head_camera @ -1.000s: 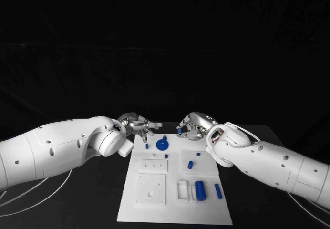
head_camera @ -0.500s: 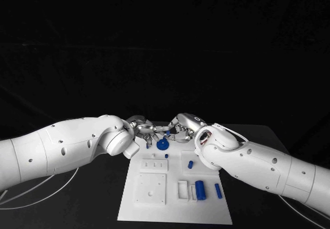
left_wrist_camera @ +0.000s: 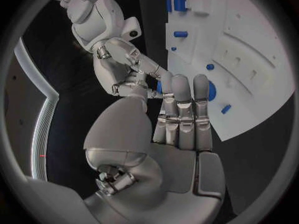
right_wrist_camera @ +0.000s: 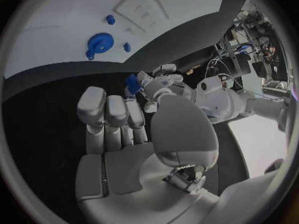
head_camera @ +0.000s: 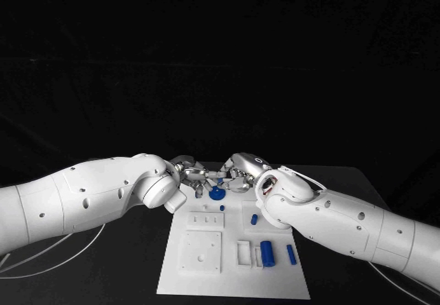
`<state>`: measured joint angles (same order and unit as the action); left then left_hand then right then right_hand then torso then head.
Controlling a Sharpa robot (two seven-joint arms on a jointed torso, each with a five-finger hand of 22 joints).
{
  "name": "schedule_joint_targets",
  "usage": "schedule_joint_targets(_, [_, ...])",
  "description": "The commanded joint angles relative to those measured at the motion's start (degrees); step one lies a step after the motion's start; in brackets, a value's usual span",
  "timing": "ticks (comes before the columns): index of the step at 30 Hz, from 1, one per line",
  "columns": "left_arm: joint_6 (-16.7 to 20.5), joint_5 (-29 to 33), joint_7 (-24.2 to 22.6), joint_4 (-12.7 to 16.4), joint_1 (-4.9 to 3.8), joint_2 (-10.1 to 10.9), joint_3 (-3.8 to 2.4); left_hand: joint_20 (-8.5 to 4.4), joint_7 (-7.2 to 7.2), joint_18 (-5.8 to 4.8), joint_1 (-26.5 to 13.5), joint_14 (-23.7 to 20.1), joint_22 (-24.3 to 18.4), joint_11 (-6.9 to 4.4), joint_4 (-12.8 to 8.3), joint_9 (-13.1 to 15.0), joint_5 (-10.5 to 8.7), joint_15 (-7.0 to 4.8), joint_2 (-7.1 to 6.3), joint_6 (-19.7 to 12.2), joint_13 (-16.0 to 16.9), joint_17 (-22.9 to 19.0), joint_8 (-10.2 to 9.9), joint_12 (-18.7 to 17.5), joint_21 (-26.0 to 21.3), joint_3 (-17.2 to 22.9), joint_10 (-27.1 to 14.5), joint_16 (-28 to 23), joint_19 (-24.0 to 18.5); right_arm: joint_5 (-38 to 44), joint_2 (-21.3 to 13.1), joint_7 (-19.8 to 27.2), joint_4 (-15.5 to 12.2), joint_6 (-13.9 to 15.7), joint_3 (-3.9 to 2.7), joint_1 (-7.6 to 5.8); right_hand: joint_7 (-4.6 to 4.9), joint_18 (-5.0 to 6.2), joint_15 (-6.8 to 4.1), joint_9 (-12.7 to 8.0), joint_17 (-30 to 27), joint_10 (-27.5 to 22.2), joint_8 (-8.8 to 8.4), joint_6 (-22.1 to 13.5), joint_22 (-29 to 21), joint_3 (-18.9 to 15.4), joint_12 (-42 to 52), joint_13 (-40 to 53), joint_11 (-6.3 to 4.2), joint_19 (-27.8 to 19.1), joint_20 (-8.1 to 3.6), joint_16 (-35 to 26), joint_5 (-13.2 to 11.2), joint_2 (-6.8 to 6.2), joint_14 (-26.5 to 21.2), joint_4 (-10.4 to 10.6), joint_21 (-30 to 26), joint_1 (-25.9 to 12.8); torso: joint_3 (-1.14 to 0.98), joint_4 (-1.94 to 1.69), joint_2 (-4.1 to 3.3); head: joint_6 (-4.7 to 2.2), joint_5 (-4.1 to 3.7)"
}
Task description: Assemble the parts on the task board
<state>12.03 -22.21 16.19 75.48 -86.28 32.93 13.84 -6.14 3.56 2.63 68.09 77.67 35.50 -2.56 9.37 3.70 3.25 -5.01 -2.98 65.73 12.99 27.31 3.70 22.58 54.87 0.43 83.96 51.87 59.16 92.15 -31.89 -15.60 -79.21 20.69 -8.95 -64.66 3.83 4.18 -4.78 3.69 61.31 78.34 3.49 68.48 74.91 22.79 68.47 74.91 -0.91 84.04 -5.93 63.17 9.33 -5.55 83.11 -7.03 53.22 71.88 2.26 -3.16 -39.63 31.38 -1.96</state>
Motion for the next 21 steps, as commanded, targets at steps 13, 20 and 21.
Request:
schedule_joint_targets(13, [-1.30, -1.01, 0.89, 0.60, -0.12, -0.48, -0.07, -0.22, -0.59, -0.15, 3.90, -0.28, 0.53, -0.22, -5.47, 0.06, 3.67, -0.37, 4.77, 2.19, 0.05, -0.22, -0.08, -0.13, -0.31, -1.44, 2.70, 0.22, -0.27, 1.00, 0.59, -0.26, -0.44, -1.60, 0.22, 0.00, -0.08, 0.07, -0.45, 0.03, -0.14, 0.08, 0.09, 0.36, 6.68, -0.22, -0.27, 0.47, -0.49, 2.83, -0.40, -0.43, 0.32, -0.13, 0.04, 0.35, 0.05, -0.06, -0.01, 0.02, -0.11, 0.00, -0.17])
schedule_joint_targets(20, [-1.37, -1.16, 1.09, 0.57, -0.12, -0.56, -0.07, -0.36, -1.01, -0.21, 5.56, -0.26, 0.79, -0.42, -7.25, 0.10, 8.37, -0.54, 6.26, 3.11, 0.05, -0.11, -0.05, -0.04, -0.22, -1.27, 2.70, 0.45, -0.28, 1.05, 0.71, -0.35, -0.56, -1.99, 0.46, 0.01, -0.08, 0.07, -0.45, 0.03, -0.14, 0.08, 0.09, 0.36, 6.68, -0.22, -0.27, 0.47, -0.49, 2.83, -0.40, -0.43, 0.32, -0.13, 0.04, 0.35, 0.05, -0.06, 0.01, -0.02, -0.07, 0.14, -0.17])
schedule_joint_targets(21, [-1.38, -1.21, 1.13, 0.56, -0.12, -0.58, -0.07, -0.39, -1.10, -0.23, 5.81, -0.28, 0.83, -0.44, -7.67, 0.11, 9.31, -0.56, 6.36, 3.29, 0.03, -0.10, -0.06, -0.05, -0.22, -1.18, 2.69, 0.47, -0.32, 1.07, 0.71, -0.36, -0.59, -2.03, 0.48, 0.01, -0.08, 0.07, -0.45, 0.03, -0.14, 0.08, 0.09, 0.36, 6.68, -0.22, -0.27, 0.47, -0.49, 2.83, -0.40, -0.43, 0.32, -0.13, 0.04, 0.35, 0.05, -0.06, 0.01, 0.00, -0.07, 0.14, -0.15])
